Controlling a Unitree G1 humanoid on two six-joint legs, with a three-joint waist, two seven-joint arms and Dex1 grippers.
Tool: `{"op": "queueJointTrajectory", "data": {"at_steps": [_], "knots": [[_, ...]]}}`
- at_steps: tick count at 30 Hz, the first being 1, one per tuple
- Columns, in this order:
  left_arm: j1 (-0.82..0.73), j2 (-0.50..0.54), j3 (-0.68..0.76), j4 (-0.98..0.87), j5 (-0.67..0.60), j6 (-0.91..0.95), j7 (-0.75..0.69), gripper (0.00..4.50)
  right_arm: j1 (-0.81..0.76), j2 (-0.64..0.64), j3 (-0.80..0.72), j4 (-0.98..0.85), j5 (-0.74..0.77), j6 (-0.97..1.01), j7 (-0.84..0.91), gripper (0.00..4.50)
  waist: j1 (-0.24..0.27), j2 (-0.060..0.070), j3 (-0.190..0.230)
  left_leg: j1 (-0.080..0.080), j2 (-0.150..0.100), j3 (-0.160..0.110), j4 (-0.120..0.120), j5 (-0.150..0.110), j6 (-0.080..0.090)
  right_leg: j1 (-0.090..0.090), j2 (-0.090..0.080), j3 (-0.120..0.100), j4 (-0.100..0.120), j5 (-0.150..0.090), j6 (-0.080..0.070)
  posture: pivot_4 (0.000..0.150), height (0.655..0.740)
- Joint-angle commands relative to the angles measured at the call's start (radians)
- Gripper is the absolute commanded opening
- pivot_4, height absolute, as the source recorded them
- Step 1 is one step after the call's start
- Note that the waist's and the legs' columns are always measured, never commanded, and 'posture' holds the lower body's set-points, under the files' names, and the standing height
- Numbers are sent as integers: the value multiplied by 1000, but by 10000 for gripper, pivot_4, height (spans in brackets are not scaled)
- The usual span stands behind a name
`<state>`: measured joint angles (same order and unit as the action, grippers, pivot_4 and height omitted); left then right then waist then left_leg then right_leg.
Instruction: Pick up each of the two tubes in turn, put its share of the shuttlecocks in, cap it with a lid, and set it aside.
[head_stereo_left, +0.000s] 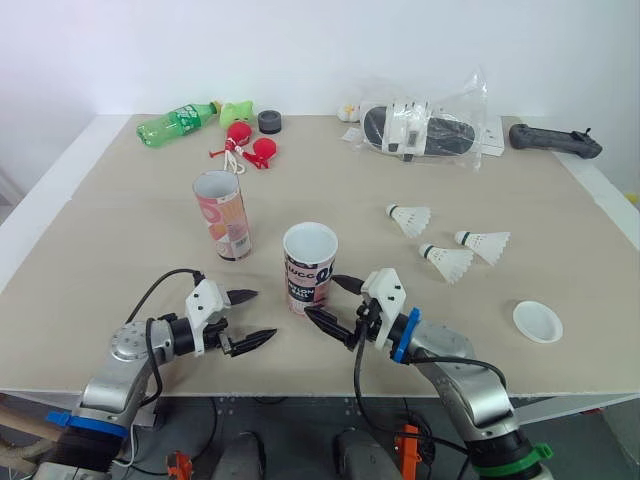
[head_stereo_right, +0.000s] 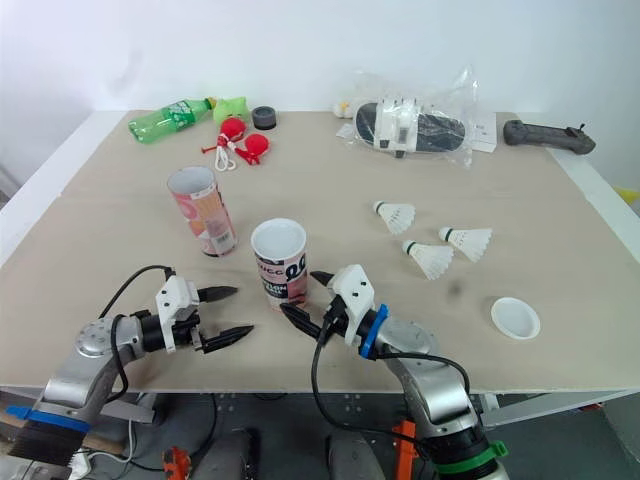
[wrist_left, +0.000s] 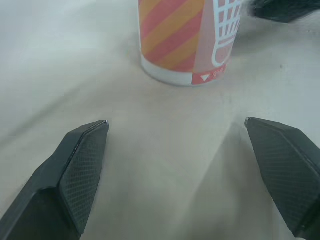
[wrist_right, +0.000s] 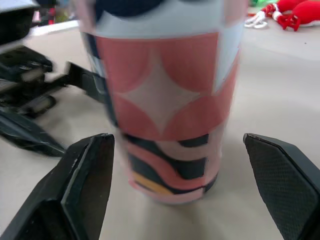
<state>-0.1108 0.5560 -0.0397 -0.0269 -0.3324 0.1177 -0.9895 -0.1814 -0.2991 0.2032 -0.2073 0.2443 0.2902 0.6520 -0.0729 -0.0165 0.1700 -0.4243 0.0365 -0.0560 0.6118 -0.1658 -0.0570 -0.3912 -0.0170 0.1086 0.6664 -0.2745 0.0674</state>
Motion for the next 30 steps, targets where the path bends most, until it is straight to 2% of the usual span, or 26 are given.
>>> {"op": "queueJointTrajectory", "data": {"at_steps": [1, 10, 23, 30], "knots": [[10, 13, 25, -81, -32, 40, 11, 45000, -49, 24, 18, 62, -23, -68, 11, 44135, 0, -1, 0, 0, 0, 0, 0, 0, 0, 0, 0, 0, 0, 0, 0, 1500, 7400], [17, 3, 27, -176, -79, 113, 35, 45000, -164, 101, 49, 255, -51, -172, 46, 44135, 0, -3, 2, 0, 0, 0, -4, 0, 0, -1, 0, 0, 0, 0, 2, 1500, 7400], [14, -2, 26, -189, -86, 120, 46, 45000, -313, 206, 72, 547, -124, -320, 61, 44135, -1, -3, 2, 0, 1, -1, -6, 0, -1, -2, 2, 0, 0, 0, 1, 1500, 7400], [25, -2, 29, -196, -84, 119, 54, 45000, -349, 242, 54, 613, -136, -352, 38, 44135, -1, -3, 2, 1, 1, -1, -7, 1, -1, -2, 2, -1, 0, 1, 0, 1500, 7400]]}}
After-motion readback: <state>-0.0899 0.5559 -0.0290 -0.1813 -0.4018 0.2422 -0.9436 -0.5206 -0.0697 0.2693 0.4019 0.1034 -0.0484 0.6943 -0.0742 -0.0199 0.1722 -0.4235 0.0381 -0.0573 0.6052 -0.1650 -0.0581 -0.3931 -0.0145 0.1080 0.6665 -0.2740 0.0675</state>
